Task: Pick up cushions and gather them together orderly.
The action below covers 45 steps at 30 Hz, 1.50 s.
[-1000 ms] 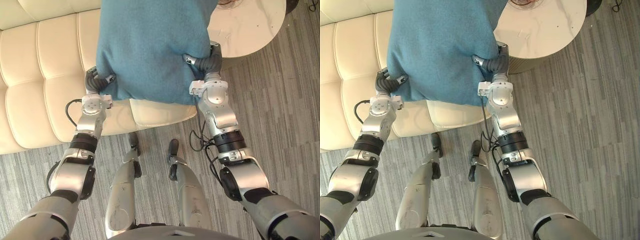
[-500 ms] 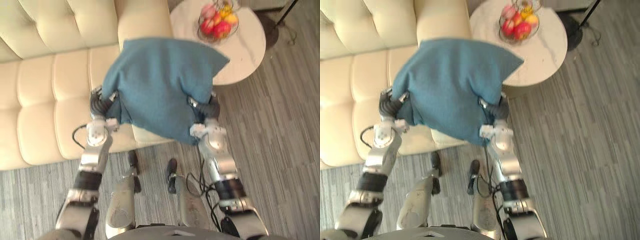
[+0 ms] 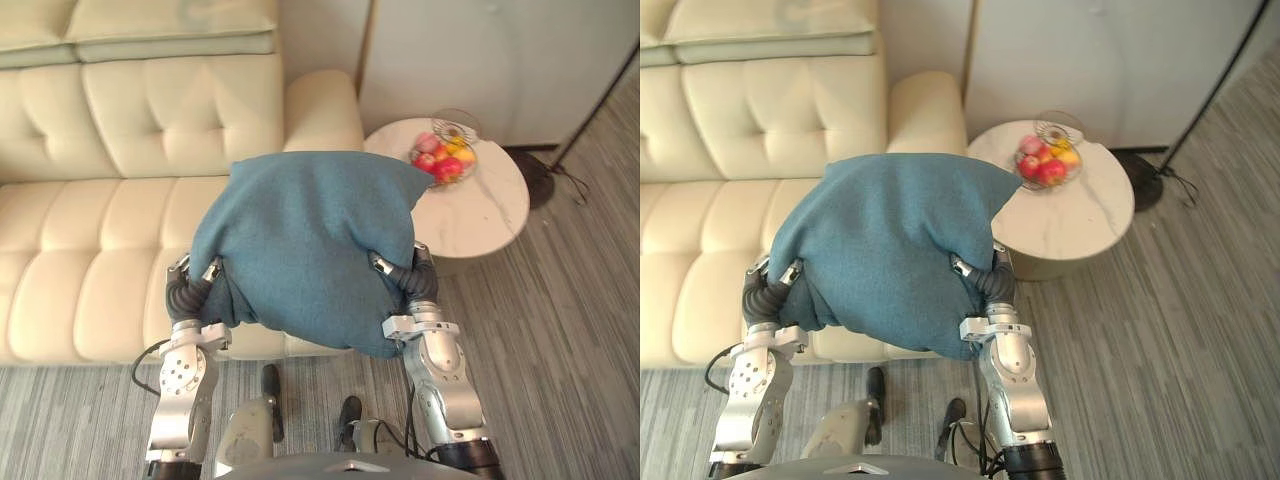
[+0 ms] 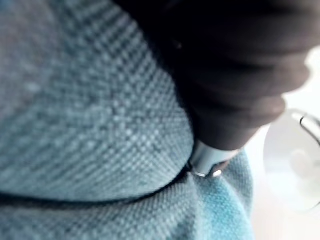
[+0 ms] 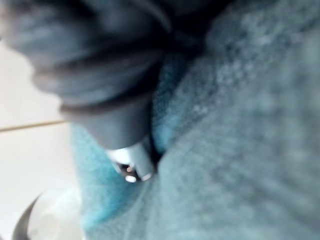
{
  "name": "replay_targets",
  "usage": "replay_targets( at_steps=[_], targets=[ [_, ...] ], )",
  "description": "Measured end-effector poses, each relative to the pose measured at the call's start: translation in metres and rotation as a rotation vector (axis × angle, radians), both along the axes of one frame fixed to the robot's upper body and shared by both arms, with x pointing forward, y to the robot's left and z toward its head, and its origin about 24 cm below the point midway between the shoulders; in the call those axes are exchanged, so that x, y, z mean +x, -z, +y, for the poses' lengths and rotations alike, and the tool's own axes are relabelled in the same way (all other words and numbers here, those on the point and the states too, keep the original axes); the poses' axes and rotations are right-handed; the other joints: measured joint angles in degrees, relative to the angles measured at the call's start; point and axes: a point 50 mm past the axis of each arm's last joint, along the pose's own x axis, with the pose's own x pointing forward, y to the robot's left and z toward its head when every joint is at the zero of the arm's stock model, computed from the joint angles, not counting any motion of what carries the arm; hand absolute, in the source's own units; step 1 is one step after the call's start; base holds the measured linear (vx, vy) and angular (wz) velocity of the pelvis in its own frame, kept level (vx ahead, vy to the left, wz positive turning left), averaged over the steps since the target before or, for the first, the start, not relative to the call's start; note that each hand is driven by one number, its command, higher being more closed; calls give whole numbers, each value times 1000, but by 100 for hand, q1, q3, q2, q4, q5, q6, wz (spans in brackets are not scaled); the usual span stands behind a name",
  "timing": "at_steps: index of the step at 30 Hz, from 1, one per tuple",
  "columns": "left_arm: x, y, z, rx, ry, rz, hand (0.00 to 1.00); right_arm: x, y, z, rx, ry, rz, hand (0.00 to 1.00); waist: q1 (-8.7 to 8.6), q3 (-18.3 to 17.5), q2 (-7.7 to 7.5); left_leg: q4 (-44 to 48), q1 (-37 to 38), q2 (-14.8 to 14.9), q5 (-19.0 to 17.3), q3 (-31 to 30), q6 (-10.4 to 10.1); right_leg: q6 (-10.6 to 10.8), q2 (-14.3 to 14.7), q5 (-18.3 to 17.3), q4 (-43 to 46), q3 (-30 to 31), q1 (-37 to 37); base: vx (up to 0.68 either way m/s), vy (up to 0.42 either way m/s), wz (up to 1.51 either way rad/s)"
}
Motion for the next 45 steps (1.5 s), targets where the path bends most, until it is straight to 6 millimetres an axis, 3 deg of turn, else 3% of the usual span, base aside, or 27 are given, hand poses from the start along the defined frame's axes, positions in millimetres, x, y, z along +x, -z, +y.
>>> replay_targets(
  at_steps=[2, 3, 4, 5, 6, 7, 9, 10, 13, 15, 16, 17, 18, 19, 20, 21, 23, 25, 27, 30, 31, 34, 37, 38, 40, 42, 45],
  targets=[
    [-3, 0, 0, -8, -7, -3, 100, -1, -6, -1, -20, 2, -30, 100, 10, -7, 49, 16, -145, 36, -419, 114, 122, -10, -128, -113, 243, -328, -26, -122, 38, 96],
    [-4, 0, -1, -12, -6, -4, 100, -1, -9, -2, -32, 6, -44, 100, 36, -7, 1, 223, -207, 149, -701, 567, 164, -13, -356, -114, 241, -564, -25, -159, 118, 127],
    [-4, 1, -2, -26, -7, -4, 100, -1, -10, -3, -42, 11, -51, 100, 78, -10, 9, 768, -347, 366, -826, 923, 347, 6, -585, -100, 301, -746, -29, -112, 102, 104],
    [-4, 1, -2, -28, -6, -2, 100, -1, -10, -4, -43, 12, -50, 100, 75, -11, 10, 919, -355, 460, -838, 1004, 345, 35, -666, -82, 307, -808, -10, -112, 216, 96],
    [-4, 2, -3, -30, 1, -2, 100, -1, -9, -5, -46, 15, -48, 100, 44, -36, 41, 1138, -336, 843, -865, 1234, 299, 160, -869, 13, 274, -980, 35, -63, 272, 80],
    [-4, 4, -4, -33, 6, 1, 100, -1, -9, -7, -51, 22, -45, 100, 9, -68, 62, 1168, -305, 1118, -891, 1344, 249, 272, -954, 126, 200, -1094, 40, -59, 351, 84],
    [-3, 11, -9, -42, 29, 20, 100, 0, -4, -15, -60, 53, -26, 100, -24, -211, 287, 758, -11, 1548, -699, 1472, 112, 568, -1014, 433, -32, -1226, 94, 40, 405, 55],
    [0, 15, -14, -46, 54, 31, 100, 1, 2, -21, -60, 76, -3, 100, -79, -291, 379, 456, 160, 1511, -342, 1470, -491, 749, -1090, 629, -205, -1260, 169, 61, 457, 48],
    [5, 22, -5, 19, 85, 70, 100, 0, 20, -14, 3, 100, 77, 100, -65, -347, -151, 848, -159, 947, -626, 1468, -26, 624, -1472, 1557, -951, -1205, 343, 15, 536, 37],
    [3, 31, -4, 27, 89, 112, 100, -3, 25, -11, 5, 106, 97, 100, -21, -344, -232, 1260, -235, 800, -951, 1444, 134, 591, -1731, 1663, -663, -1186, 333, 17, 404, 20],
    [1, 37, -4, 25, 92, 137, 100, -3, 28, -10, -2, 103, 112, 100, -17, -342, -235, 1396, -229, 695, -1111, 1448, 245, 367, -1942, 1679, -228, -1072, 178, -19, 506, 13],
    [0, 39, -3, 29, 97, 146, 100, -3, 34, -11, -10, 103, 141, 100, -49, -332, -220, 1384, -203, 590, -1242, 1411, 386, -335, -2117, 1589, 505, -516, -268, -25, 461, 14],
    [0, 39, -3, 33, 99, 146, 100, -3, 37, -11, -10, 103, 152, 100, -78, -330, -217, 1363, -200, 565, -1291, 1370, 450, -318, -2079, 1370, 785, -247, -419, -26, 318, 34],
    [-1, 39, -1, 50, 103, 153, 100, -4, 42, -10, -3, 104, 177, 100, -168, -308, -247, 1275, -124, 484, -1353, 1282, 511, -117, -1794, 671, 1419, 270, -648, 24, 137, 36],
    [-2, 40, 1, 63, 105, 164, 100, -6, 46, -9, 3, 105, 195, 100, -187, -262, -311, 1149, 51, 380, -1374, 1260, 562, -118, -1563, 313, 1694, 454, -728, 45, 137, 35],
    [-7, 45, 3, 71, 108, 189, 100, -9, 50, -9, -1, 101, 213, 100, -209, -254, -345, 952, 295, 286, -1361, 1272, 616, -97, -1117, -98, 1840, 523, -818, 58, 112, 15],
    [-9, 47, 2, 72, 114, 201, 100, -9, 53, -9, -4, 91, 226, 100, -257, -262, -386, 721, 505, 176, -1337, 1332, 655, -164, -678, -311, 1722, 277, -994, 81, 49, 9],
    [-9, 46, 3, 81, 121, 199, 100, -8, 55, -10, -12, 86, 232, 100, -342, -252, -376, 550, 575, 107, -1323, 1347, 679, -250, -333, -320, 1262, -96, -1261, 116, 0, 15],
    [-9, 46, 2, 109, 137, 206, 100, -8, 55, -13, -24, 89, 231, 100, -499, -247, -389, 156, 752, -24, -1304, 1317, 685, -336, -98, 24, 210, -264, -1432, 218, -79, 42],
    [-8, 47, -7, 115, 169, 208, 100, -10, 56, -21, -54, 95, 241, 100, -668, -252, -337, 241, 870, -110, -1343, 1017, 370, -626, 40, 732, 69, 97, -1296, 240, -110, 38],
    [-8, 46, -11, 106, 180, 202, 100, -13, 58, -25, -62, 99, 250, 100, -636, -269, -216, 458, 817, 55, -1463, 993, 253, -645, 113, 631, 133, -4, -1272, 275, -97, 9],
    [-5, 42, -20, 95, 197, 181, 100, -26, 56, -30, -57, 124, 249, 100, -659, -267, -111, 1078, 756, 429, -1553, 1071, 102, -714, 299, 436, 191, -190, -1002, 364, -82, 9],
    [-12, 43, -24, 70, 201, 183, 100, -44, 42, -33, -59, 142, 204, 100, -619, -257, -44, 2547, 665, 868, -1503, 1386, 179, -681, 441, 147, 184, -103, -448, 257, 1, -23],
    [-12, 36, -24, 66, 198, 156, 100, -47, 33, -33, -59, 143, 170, 100, -553, -288, -2, 3270, 417, 1073, -1278, 1478, 300, -704, 467, 31, 148, 57, -331, 251, 76, -55],
    [-10, 25, -25, 64, 196, 105, 100, -48, 25, -33, -57, 146, 133, 100, -498, -310, 35, 3674, 163, 1263, -1546, 1479, 352, -708, 456, -55, 138, 282, -312, 204, 132, -53],
    [-10, 20, -26, 62, 195, 81, 100, -48, 20, -32, -56, 149, 114, 100, -393, -310, 34, 3368, 110, 1390, -1853, 1451, 375, -683, 423, -101, 120, 588, -280, 165, 150, -64],
    [-13, 24, -27, 47, 193, 96, 100, -48, 20, -32, -58, 156, 114, 100, -251, -307, 8, 2235, 106, 1147, -1969, 770, 208, -442, 291, -107, 78, 1064, -178, 130, 221, -77]
  ],
)
